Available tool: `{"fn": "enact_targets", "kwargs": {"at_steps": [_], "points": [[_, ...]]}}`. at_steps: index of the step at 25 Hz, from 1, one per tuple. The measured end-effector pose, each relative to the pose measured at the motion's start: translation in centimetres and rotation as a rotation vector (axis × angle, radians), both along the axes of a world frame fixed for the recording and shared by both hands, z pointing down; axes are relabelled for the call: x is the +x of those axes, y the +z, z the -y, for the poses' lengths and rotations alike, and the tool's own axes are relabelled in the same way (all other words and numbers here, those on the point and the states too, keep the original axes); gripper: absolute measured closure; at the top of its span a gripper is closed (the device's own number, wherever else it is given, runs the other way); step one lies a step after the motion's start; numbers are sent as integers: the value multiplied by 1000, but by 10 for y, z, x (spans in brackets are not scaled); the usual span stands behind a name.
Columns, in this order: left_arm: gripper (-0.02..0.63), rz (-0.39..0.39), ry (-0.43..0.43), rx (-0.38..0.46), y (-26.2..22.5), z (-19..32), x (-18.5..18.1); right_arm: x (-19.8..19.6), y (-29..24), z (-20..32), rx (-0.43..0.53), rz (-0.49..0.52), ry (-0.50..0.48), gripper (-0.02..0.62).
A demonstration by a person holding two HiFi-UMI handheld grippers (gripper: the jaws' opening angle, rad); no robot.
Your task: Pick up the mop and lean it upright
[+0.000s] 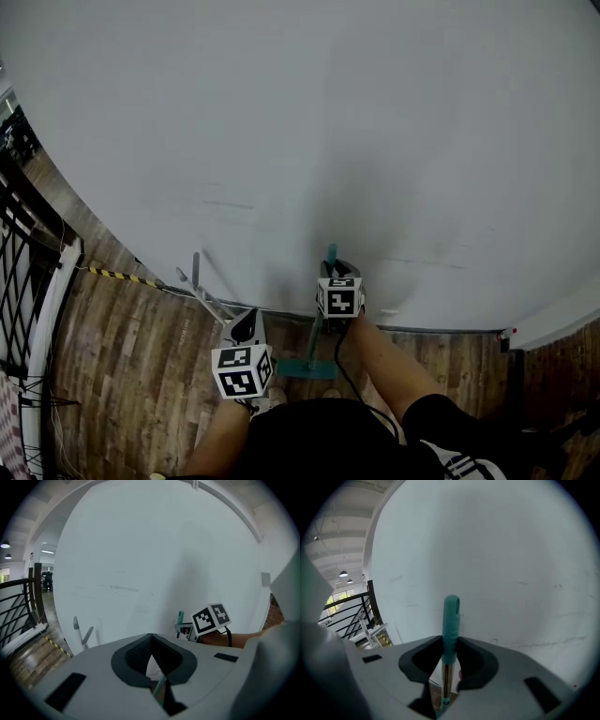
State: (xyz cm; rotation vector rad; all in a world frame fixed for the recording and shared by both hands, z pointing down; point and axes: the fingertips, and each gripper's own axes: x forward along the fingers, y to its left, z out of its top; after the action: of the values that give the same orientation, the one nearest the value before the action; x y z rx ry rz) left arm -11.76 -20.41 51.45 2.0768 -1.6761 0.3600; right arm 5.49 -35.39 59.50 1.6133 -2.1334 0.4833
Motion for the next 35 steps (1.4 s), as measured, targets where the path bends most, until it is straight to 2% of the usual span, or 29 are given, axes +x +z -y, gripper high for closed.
{"fn": "enact_targets", "kwargs": {"at_steps": [10,20,24,27,35], "points": [[609,-32,69,-11,8,21,21,1,-16,-57,80,22,-21,488],[609,-41,124,4,14,32,40,4,-23,-97,102,23,-46,488],[611,-35,112,-16,20,29,40,8,-23,-97,95,26,-34,488],[611,-65,85,-38,21,29,35,8,-23,-98,93,28,-33,488],[611,-115,98,-13,11,18,39,6,-26,-111,106,24,-41,488]]}}
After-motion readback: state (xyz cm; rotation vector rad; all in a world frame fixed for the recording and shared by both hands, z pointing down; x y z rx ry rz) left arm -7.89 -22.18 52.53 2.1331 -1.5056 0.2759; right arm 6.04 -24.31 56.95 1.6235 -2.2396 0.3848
